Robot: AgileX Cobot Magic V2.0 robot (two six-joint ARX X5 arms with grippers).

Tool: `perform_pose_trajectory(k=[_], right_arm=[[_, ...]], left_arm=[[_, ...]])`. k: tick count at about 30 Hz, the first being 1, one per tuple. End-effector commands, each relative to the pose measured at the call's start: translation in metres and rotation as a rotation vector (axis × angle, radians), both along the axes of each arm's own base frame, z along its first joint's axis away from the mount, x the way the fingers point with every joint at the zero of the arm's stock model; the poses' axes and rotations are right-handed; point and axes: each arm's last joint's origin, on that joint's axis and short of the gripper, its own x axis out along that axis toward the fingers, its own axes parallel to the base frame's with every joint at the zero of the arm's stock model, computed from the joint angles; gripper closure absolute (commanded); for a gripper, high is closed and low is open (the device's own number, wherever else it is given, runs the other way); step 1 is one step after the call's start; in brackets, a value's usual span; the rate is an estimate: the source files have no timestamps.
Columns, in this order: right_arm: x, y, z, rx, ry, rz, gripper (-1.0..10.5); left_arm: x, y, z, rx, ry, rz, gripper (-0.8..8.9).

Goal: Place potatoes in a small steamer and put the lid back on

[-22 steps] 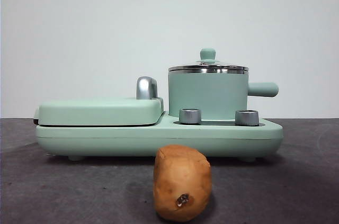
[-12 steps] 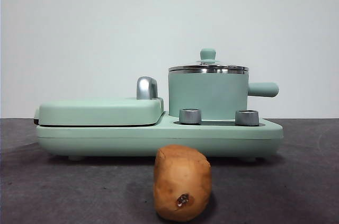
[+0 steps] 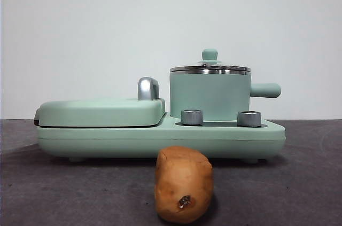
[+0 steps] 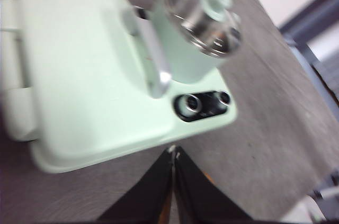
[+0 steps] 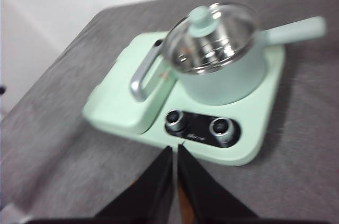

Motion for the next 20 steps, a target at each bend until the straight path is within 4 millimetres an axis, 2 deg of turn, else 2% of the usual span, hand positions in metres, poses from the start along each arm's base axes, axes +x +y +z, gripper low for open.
perform_pose_trajectory(k=[1, 5, 8, 11, 15, 17, 20], right_arm=[[0.005, 0.002, 0.005, -0.029, -0.032, 0.060, 9.3], [0.009, 0.002, 0.005, -0.027, -0.021, 0.069, 9.3], [0.009, 0.002, 0.005, -0.028, -0.020, 0.068, 9.3], [0.009, 0.002, 0.005, -0.028, -0.019, 0.068, 7.9], [0.009, 0.002, 0.005, -0.027, -0.018, 0.067, 5.3], [0.009, 0.002, 0.005, -0.027, -0.019, 0.067, 5.0], [0.009, 0.002, 0.005, -0.027, -0.019, 0.067, 5.0]], left_arm=[[0.006, -0.004, 0.012, 0.004, -0.042, -0.056, 8.05], [0.013, -0.008, 0.016, 0.003, -0.048, -0.071, 8.03], [0.014, -0.009, 0.016, 0.002, -0.051, -0.073, 7.37], [0.016, -0.009, 0.016, 0.000, -0.063, -0.074, 6.17], [0.019, -0.014, 0.017, -0.003, -0.073, -0.097, 5.07], [0.022, -0.018, 0.018, -0.002, -0.064, -0.115, 4.63], [0.029, -0.026, 0.023, -0.002, -0.058, -0.147, 3.97]])
